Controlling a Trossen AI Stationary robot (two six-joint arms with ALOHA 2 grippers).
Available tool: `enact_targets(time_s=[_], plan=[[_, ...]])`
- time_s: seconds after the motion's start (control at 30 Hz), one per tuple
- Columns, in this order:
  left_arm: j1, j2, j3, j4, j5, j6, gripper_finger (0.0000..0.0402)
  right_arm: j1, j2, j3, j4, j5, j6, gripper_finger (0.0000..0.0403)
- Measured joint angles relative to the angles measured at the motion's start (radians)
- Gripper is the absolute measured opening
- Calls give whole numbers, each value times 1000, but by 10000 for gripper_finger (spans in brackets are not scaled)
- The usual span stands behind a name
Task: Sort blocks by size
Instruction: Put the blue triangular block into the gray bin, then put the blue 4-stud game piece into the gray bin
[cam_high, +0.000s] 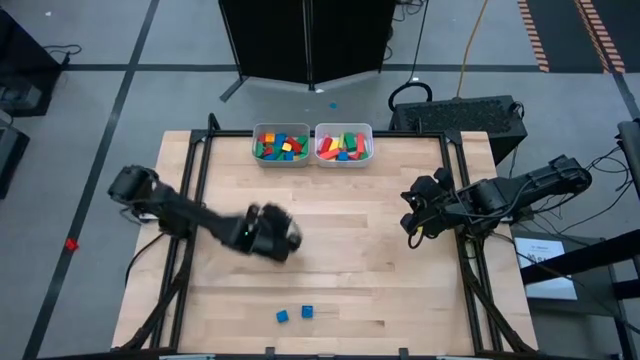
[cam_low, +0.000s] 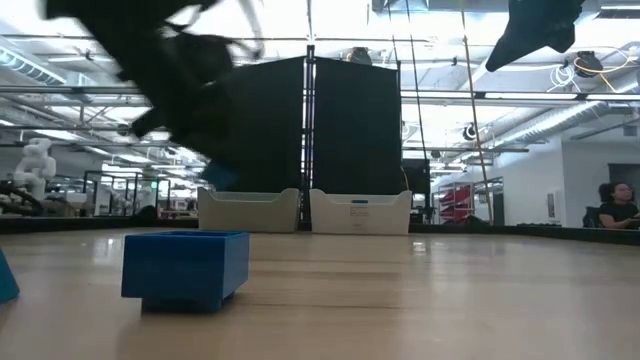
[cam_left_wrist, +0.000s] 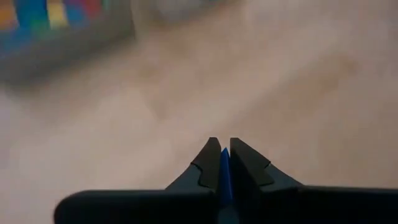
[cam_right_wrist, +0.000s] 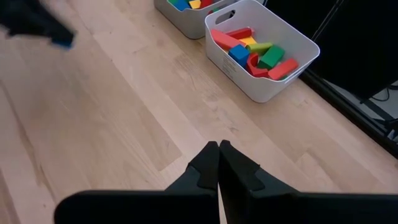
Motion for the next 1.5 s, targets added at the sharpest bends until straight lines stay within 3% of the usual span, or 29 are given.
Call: enact_targets(time_s=[0.2,0.47,0.67,0.87,1.07,1.13,1.3,1.5], plan=[[314,-118,3,234,-2,545,14,0,0,0,0,0,15,0],[735,-161,4,321,269,918,21,0,0,0,1,-1,34,0],[887,-116,3,339,453,1163,72,0,0,0,1,-1,43,0],[929,-113,4,370,653,1194,143,0,0,0,1,-1,44,0],[824,-113,5,286,1141,1056,176,0,0,0,1,-1,44,0],[713,-113,-1,237,1193,1032,177,0,0,0,1,-1,43,0],[346,-113,-24,238,1143,1030,177,0,0,0,1,2,38,0],[-15,-83,-25,440,825,1030,177,0,0,0,1,2,19,0]])
